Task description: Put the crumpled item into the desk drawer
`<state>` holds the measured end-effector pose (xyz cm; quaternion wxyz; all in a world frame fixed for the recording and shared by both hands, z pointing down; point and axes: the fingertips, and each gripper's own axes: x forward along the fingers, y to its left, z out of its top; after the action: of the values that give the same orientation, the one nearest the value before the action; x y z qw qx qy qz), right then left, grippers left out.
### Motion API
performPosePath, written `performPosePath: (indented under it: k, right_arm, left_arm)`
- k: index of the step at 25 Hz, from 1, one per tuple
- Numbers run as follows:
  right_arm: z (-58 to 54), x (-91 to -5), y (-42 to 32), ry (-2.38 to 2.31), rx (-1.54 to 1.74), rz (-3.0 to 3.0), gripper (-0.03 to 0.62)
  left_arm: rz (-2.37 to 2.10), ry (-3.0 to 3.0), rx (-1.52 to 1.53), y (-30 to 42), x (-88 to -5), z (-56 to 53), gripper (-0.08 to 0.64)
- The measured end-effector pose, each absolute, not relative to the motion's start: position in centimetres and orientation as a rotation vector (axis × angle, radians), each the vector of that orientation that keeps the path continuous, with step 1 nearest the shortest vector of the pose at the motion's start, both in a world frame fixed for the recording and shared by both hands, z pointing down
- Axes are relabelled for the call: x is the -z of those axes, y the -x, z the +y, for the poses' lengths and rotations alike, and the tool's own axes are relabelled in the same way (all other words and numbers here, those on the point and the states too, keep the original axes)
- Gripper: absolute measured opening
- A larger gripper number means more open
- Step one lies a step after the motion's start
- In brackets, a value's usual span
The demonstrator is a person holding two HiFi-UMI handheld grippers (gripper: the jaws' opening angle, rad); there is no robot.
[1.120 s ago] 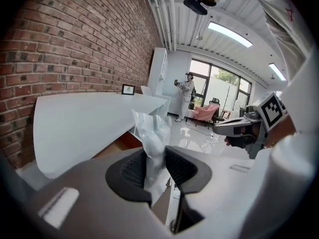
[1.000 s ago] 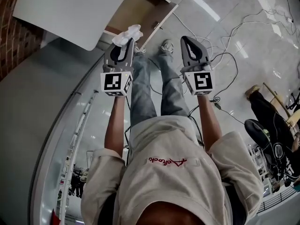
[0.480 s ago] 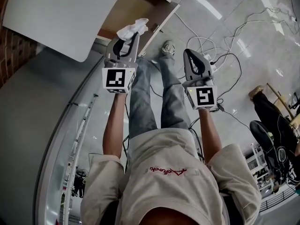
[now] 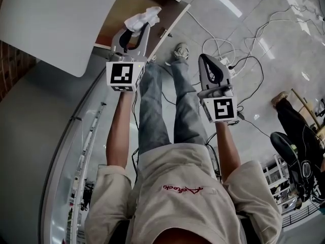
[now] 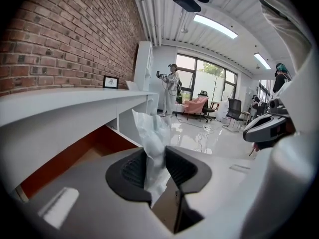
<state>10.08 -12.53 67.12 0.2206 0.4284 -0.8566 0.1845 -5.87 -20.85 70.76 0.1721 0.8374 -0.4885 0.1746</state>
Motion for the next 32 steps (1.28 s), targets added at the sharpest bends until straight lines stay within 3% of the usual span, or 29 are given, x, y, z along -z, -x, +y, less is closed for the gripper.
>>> performPosePath:
  k: [10,32]
  right_arm:
    - [-14.2,-68.0,-10.3,-1.183,-0.53,-2.389,0.012]
    - [-15.9,-69.1,-9.6,-1.154,-0.616,-2.376,0.012]
  left_arm:
    - [-1.399,-2.294,-0.463,6.0,-73.4,-23.6,0.109]
    - [-1.374,-2.052,-0.688,8.2,-84.6,-24.9,0.11]
